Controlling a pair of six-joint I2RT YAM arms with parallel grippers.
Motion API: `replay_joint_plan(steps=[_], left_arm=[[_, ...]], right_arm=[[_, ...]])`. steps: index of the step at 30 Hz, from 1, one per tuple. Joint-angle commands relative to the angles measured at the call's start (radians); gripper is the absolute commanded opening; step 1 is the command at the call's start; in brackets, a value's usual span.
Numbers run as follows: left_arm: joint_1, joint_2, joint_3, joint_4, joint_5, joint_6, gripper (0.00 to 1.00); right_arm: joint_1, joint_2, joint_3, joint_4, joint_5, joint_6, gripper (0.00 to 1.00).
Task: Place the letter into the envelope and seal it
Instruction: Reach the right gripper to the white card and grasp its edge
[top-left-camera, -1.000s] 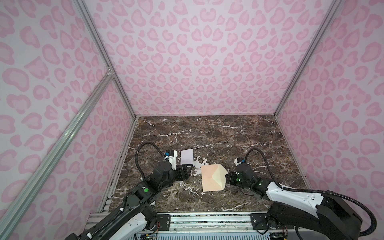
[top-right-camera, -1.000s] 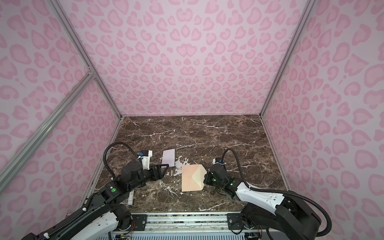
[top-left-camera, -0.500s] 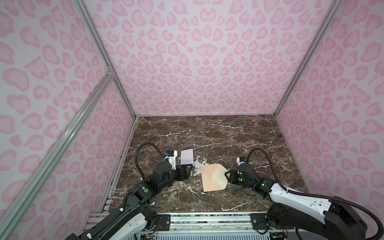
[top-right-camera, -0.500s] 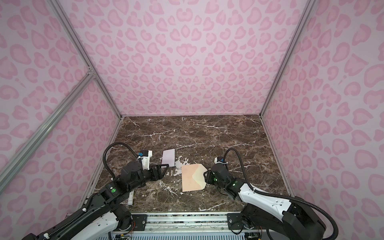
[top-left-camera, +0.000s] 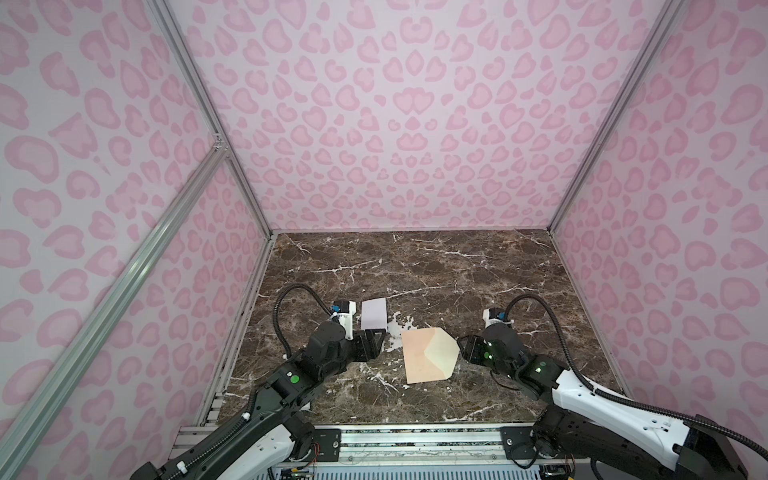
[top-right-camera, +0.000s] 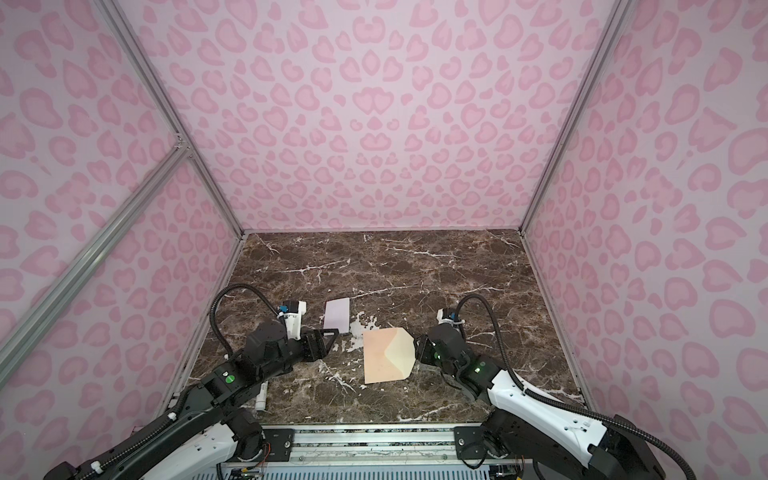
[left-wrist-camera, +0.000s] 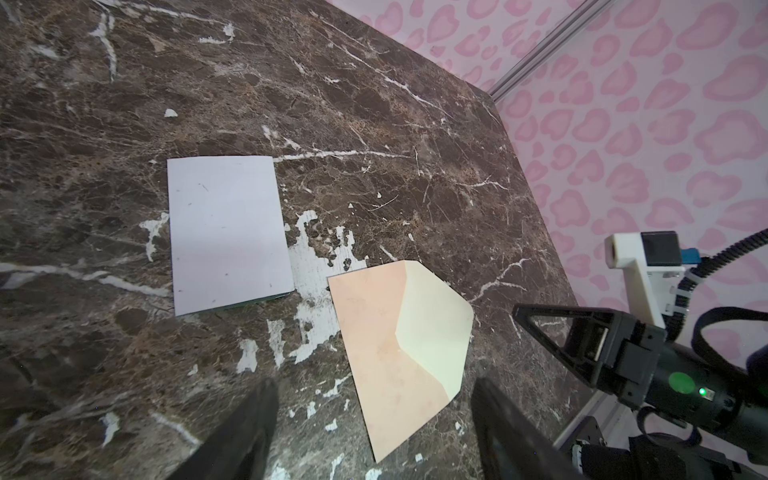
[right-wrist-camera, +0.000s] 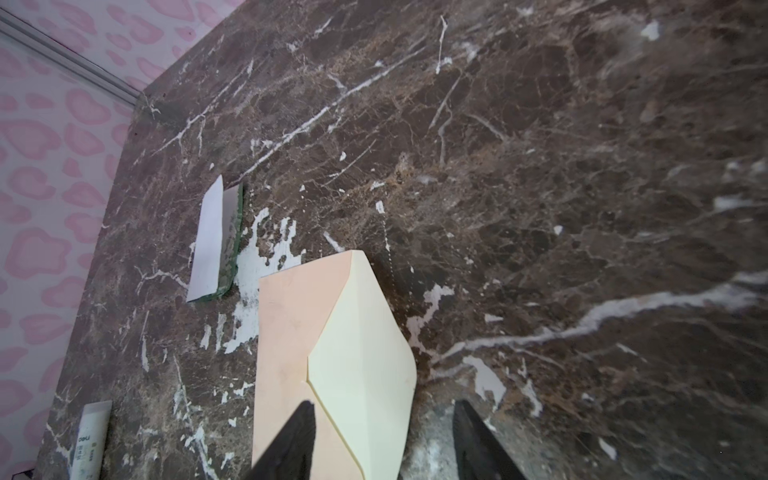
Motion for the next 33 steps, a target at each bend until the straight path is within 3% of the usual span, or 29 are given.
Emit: replay_joint_plan(steps=[1, 7, 13, 23, 33], left_arm=[[0.000, 0.009, 0.010, 0.029, -0.028, 0.015, 0.76], [0.026, 0.018, 0.091, -0.065, -0.117, 0.093, 0.79], [0.120, 0.041, 0.144, -0.099, -0.077, 0.153, 0.80], [0.218, 0.010, 0.091, -0.097, -0.059, 0.154, 0.79], [0.238, 0.001, 0.038, -0.075, -0.034, 0.146, 0.79]], right_arm=[[0.001, 0.006, 0.036, -0.018, 0.004, -0.007, 0.56], [0.007, 0.118, 0.162, 0.039, -0.063, 0.005, 0.56], [0.021, 0.350, 0.319, 0.134, -0.172, -0.006, 0.55], [0.056, 0.783, 0.578, 0.287, -0.331, 0.018, 0.51], [0.060, 0.990, 0.699, 0.343, -0.370, 0.049, 0.51]])
